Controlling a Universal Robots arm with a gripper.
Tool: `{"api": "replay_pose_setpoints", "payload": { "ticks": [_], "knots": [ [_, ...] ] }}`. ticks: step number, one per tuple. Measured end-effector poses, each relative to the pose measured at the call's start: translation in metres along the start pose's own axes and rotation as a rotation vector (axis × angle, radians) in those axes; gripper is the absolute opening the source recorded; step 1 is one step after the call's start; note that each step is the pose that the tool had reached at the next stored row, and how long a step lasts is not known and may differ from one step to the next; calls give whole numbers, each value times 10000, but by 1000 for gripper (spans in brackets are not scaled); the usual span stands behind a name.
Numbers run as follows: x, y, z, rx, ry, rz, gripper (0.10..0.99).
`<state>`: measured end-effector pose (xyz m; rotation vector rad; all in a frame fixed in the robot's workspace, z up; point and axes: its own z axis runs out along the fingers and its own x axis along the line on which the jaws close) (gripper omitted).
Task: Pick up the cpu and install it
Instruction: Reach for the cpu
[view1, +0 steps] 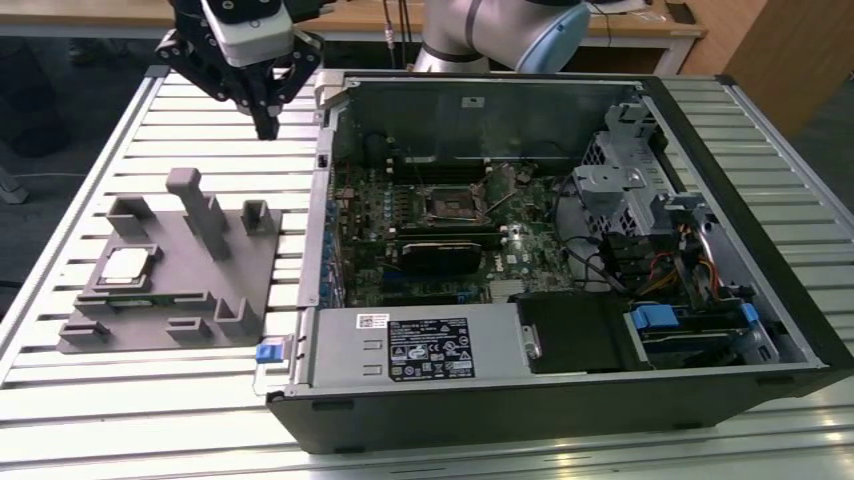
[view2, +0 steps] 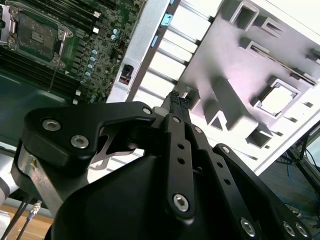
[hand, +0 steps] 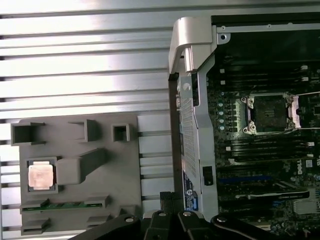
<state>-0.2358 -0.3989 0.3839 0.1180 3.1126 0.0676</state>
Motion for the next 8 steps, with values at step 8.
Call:
{"api": "replay_pose_setpoints", "payload": {
  "ticks": [8],
  "knots": [
    [43, -4, 4, 0, 0, 0, 118]
  ]
}}
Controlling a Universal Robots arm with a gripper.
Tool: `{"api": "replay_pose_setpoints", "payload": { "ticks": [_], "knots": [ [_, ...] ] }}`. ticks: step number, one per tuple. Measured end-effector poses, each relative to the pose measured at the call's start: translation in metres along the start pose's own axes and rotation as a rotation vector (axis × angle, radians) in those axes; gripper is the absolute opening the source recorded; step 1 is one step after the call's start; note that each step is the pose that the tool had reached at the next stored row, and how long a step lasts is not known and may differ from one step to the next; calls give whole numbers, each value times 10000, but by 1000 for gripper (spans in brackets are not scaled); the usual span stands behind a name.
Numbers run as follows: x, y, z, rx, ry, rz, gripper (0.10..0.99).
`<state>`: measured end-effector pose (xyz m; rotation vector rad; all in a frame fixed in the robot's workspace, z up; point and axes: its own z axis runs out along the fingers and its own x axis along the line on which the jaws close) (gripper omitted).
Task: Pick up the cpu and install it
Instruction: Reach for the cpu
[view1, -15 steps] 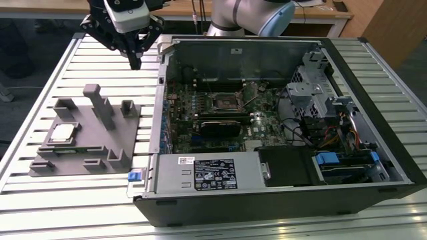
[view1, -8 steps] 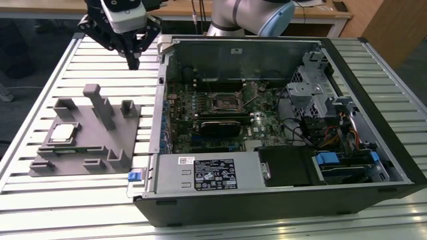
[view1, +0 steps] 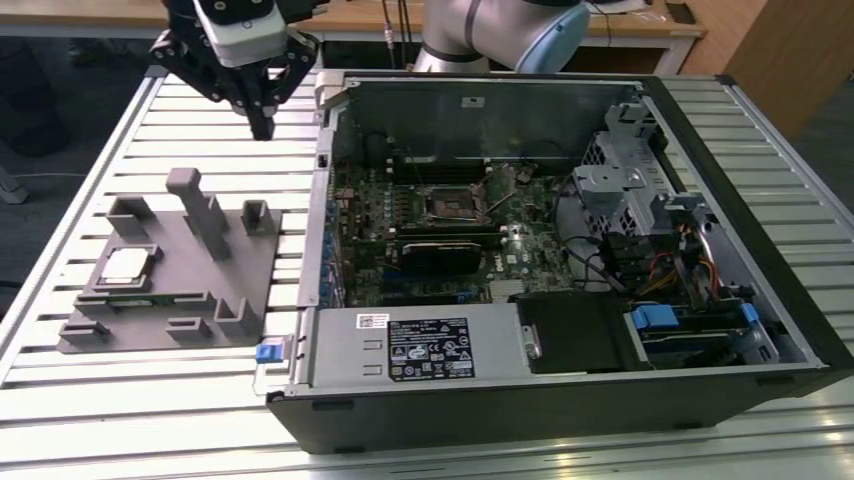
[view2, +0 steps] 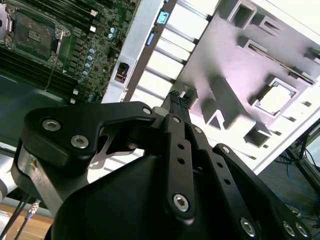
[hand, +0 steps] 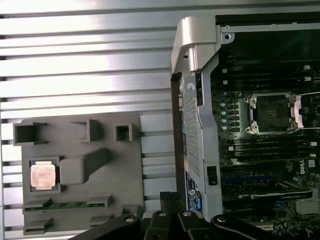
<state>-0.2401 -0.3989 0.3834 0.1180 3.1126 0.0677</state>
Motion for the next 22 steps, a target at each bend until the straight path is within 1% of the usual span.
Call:
{"api": "replay_pose_setpoints", "payload": {
  "ticks": [22],
  "knots": [
    [156, -13, 12, 0, 0, 0, 118]
  ]
}}
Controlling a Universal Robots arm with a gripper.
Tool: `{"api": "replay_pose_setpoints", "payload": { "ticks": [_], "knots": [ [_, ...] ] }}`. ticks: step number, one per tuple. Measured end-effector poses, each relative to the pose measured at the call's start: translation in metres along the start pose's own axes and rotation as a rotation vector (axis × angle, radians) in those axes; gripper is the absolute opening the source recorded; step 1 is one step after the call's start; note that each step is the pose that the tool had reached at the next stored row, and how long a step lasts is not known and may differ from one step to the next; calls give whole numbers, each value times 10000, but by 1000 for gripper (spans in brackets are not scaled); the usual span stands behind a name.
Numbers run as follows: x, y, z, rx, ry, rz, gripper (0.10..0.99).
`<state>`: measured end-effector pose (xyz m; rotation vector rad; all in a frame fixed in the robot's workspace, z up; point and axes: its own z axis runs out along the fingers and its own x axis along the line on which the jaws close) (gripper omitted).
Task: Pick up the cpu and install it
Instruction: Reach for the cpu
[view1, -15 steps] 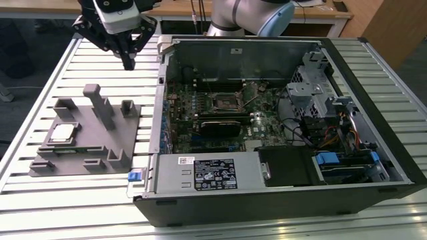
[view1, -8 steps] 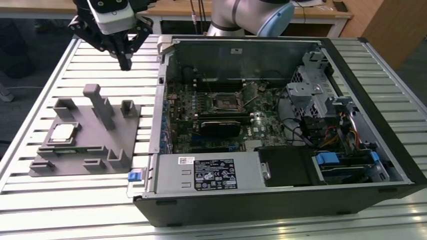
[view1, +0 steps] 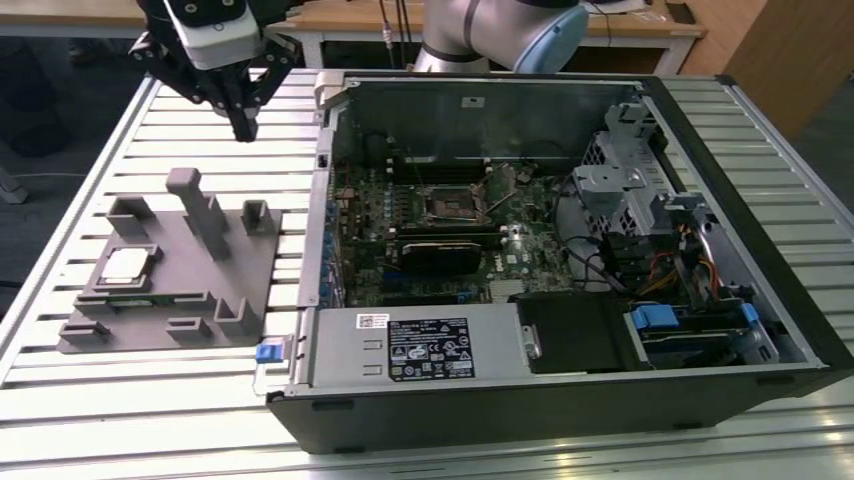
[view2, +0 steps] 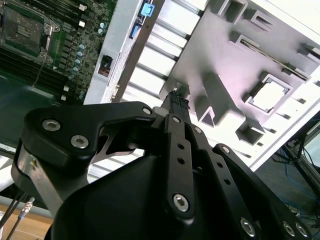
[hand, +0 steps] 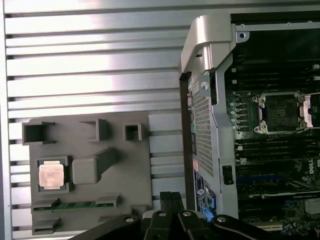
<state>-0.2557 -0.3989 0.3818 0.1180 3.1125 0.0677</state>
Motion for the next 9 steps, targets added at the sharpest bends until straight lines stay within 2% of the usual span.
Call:
{"api": "replay_pose_setpoints", "payload": {
  "ticks": [9],
  "knots": [
    [55, -4, 4, 1, 1, 0, 118]
  ]
}}
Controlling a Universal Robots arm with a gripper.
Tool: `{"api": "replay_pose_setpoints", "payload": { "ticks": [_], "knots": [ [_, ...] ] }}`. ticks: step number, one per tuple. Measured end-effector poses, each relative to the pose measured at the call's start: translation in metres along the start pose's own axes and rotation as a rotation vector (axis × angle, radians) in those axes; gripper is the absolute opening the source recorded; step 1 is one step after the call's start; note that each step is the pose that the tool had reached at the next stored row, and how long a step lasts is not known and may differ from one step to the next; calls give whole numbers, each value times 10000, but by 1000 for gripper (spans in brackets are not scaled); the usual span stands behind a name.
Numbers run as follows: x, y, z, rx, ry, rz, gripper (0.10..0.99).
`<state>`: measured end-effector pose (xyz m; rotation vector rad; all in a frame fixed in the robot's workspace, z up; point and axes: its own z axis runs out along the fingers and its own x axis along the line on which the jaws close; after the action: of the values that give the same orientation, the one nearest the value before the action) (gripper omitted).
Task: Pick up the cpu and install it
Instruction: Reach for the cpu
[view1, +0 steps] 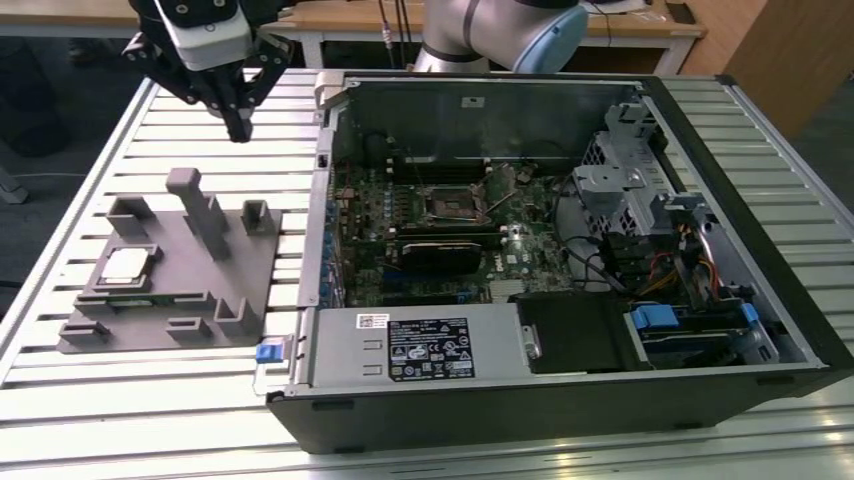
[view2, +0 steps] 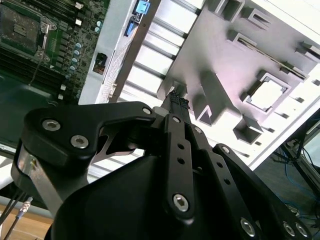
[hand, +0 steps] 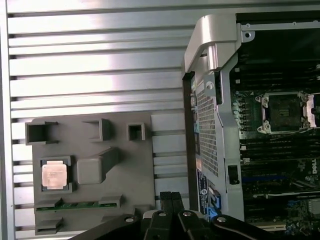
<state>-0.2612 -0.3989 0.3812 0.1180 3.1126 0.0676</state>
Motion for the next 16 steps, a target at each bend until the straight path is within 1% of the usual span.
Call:
{"api": "replay_pose_setpoints", "payload": {
  "ticks": [16],
  "knots": [
    [73, -6, 10, -1, -1, 0, 118]
  ]
}}
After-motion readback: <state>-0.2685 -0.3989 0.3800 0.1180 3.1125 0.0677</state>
